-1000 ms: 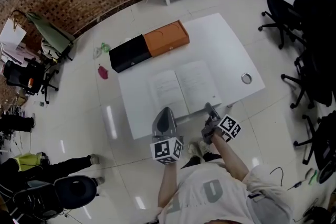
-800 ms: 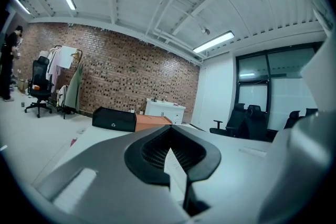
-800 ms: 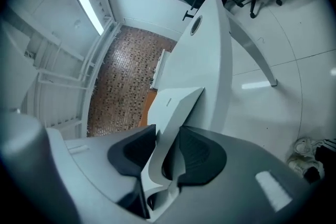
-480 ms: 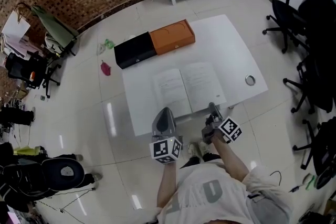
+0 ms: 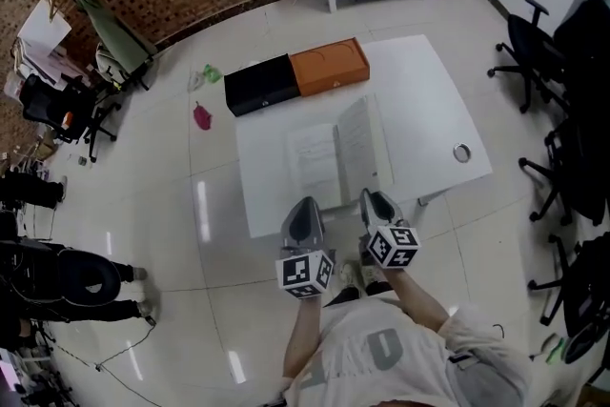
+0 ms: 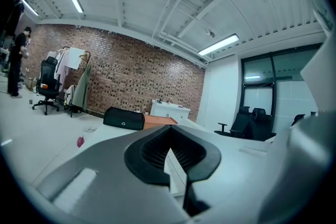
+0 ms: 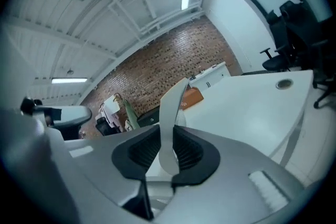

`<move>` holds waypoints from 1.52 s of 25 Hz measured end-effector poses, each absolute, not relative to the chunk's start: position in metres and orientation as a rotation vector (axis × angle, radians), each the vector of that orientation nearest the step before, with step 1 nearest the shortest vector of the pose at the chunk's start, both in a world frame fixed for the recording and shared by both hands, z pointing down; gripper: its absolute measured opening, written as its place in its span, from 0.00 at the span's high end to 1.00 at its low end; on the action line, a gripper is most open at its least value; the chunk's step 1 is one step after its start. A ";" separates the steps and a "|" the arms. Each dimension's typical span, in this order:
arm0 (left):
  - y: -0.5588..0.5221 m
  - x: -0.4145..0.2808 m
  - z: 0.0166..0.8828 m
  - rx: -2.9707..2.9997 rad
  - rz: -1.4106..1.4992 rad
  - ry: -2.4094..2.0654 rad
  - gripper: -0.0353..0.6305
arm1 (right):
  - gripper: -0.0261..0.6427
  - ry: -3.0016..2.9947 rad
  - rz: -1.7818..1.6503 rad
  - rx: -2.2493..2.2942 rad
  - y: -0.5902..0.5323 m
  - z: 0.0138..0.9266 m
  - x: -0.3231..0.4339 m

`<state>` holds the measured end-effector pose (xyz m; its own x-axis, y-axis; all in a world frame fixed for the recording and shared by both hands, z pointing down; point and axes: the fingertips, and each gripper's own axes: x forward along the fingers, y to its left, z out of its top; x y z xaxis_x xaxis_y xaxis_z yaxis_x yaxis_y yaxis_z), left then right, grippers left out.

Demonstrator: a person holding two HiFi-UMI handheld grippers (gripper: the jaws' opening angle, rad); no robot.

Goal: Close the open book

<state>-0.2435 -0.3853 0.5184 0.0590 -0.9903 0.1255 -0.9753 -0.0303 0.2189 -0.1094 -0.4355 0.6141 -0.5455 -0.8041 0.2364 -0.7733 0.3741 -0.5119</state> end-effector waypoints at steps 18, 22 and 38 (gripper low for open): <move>-0.327 -0.315 0.536 1.814 -0.124 -2.183 0.92 | 0.84 3.369 -0.296 -1.290 -0.382 0.676 -0.235; -0.320 -0.327 0.541 1.764 -0.141 -2.211 0.92 | 0.79 3.447 -0.224 -1.257 -0.379 0.685 -0.244; -0.332 -0.314 0.513 1.902 -0.245 -2.183 0.92 | 0.96 2.958 -0.586 -1.283 -0.391 0.587 -0.194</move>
